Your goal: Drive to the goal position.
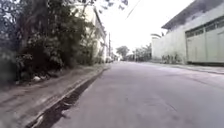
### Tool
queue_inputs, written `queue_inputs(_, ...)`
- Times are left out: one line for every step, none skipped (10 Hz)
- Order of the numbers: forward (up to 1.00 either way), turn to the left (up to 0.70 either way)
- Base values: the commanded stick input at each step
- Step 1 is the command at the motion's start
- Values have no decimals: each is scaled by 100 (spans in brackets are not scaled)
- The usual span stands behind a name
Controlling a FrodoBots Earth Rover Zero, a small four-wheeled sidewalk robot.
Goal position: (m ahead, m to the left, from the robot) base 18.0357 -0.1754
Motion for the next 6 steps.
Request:
queue_inputs(100,0)
queue_inputs(100,0)
queue_inputs(100,0)
queue_inputs(100,0)
queue_inputs(100,0)
queue_inputs(100,0)
